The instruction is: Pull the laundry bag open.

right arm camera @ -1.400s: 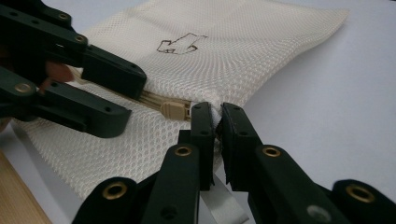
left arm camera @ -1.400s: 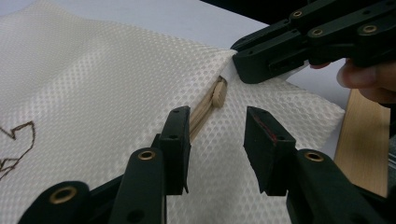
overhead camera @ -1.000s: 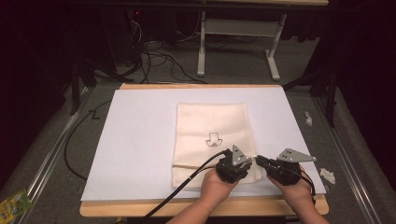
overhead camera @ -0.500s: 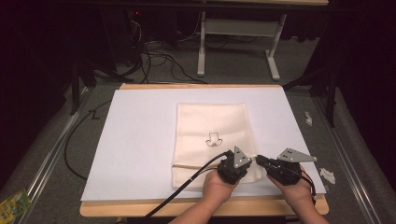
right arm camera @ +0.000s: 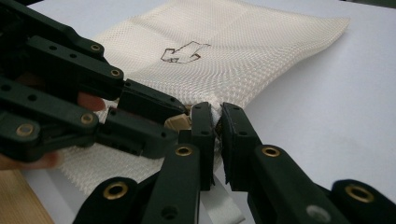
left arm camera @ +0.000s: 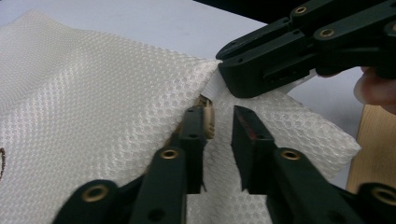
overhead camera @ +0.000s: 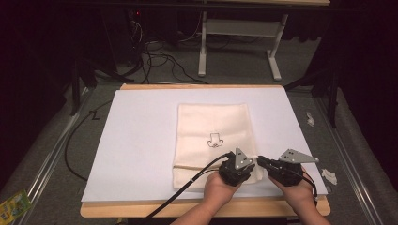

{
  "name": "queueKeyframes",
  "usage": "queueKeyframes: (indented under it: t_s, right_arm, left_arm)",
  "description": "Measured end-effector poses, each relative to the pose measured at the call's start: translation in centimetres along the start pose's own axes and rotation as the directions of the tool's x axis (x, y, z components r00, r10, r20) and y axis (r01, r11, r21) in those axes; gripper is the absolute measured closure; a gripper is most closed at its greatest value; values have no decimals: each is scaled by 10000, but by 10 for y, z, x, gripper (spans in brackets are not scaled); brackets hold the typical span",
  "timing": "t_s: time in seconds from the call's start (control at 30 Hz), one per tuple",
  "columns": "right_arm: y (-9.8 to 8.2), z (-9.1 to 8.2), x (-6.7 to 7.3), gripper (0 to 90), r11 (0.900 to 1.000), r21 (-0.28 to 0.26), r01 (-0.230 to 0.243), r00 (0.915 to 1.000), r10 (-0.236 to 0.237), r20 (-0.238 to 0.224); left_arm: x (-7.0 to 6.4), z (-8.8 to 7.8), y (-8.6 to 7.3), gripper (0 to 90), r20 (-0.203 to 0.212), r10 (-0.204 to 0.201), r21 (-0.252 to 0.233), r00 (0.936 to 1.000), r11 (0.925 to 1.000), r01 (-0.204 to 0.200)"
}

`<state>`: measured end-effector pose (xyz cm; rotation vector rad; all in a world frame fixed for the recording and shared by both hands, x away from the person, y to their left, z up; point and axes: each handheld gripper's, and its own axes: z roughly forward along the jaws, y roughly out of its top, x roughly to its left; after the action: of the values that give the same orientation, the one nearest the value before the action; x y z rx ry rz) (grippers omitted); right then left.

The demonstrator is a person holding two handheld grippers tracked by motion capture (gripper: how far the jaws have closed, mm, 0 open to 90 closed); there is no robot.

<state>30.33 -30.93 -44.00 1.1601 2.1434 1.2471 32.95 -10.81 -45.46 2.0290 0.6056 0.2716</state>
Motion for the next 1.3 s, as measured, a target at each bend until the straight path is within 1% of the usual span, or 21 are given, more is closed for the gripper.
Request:
queueKeyframes:
  t_s: [0.03, 0.1, 0.2, 0.27, 0.33, 0.4, 0.57, 0.6, 0.63, 0.7, 0.8, 0.87, 1.17, 1.3]
  right_arm:
    - [0, 0, 0, 855, 10000, -9, -11, 10000, 11, -22]
    - [0, 0, 0, 855, 10000, -31, -62, 10000, 62, -27]
    - [0, 0, 0, 855, 10000, -44, -75, 10000, 74, -45]
    - [0, 0, -1, 856, 10000, -57, -72, 10000, 72, -57]
    - [0, 0, -1, 855, 10000, -68, -70, 10000, 70, -59]
    - [0, 0, -1, 855, 10000, -67, -59, 10000, 59, -53]
    - [0, 0, 0, 855, 10000, -50, -12, 10000, 11, -21]
    - [0, 0, 0, 855, 10000, -28, -7, 10000, 7, -21]
    - [0, 0, 1, 855, 10000, -6, 20, 10000, -20, -19]
    - [0, 0, 1, 856, 10000, 3, 27, 10000, -27, -32]
    - [1, 1, 2, 856, 10000, 0, 57, 10000, -57, -31]
    - [1, 1, 2, 856, 10000, 3, 79, 10000, -79, -28]
    - [1, 1, 3, 858, 9999, 128, 78, 10000, -78, -13]
    - [2, 1, 5, 864, 9998, 95, 182, 9998, -183, 45]
  left_arm:
    - [-1, 1, 0, 708, -71, 2, -3, 10000, 10000, -2]
    - [-2, 2, 0, 712, -161, -54, -44, 9999, 10000, 54]
    - [-1, 2, -1, 792, -263, -53, -99, 9996, 9999, 51]
    - [0, 1, -1, 807, -277, -36, -90, 9996, 10000, 34]
    - [0, 1, -1, 850, -318, 38, -113, 9995, 9999, -42]
    - [0, 0, -1, 865, -315, 73, -119, 9995, 9999, -77]
    - [1, -1, -3, 872, -216, 63, -176, 9997, 9998, -67]
    - [2, -1, -3, 872, -103, -47, -179, 9999, 9998, 45]
    - [4, -2, -4, 872, 51, -258, -190, 9997, 9995, 259]
    - [5, -2, -4, 873, 68, -265, -163, 9996, 9995, 266]
    - [5, -3, -4, 873, 9, -174, -172, 9998, 9997, 174]
    - [6, -3, -5, 874, 55, -201, -150, 9998, 9997, 202]
    - [7, -6, -5, 874, 77, -48, -69, 10000, 10000, 49]
    - [7, -8, -5, 875, 54, -7, -101, 10000, 9999, 8]
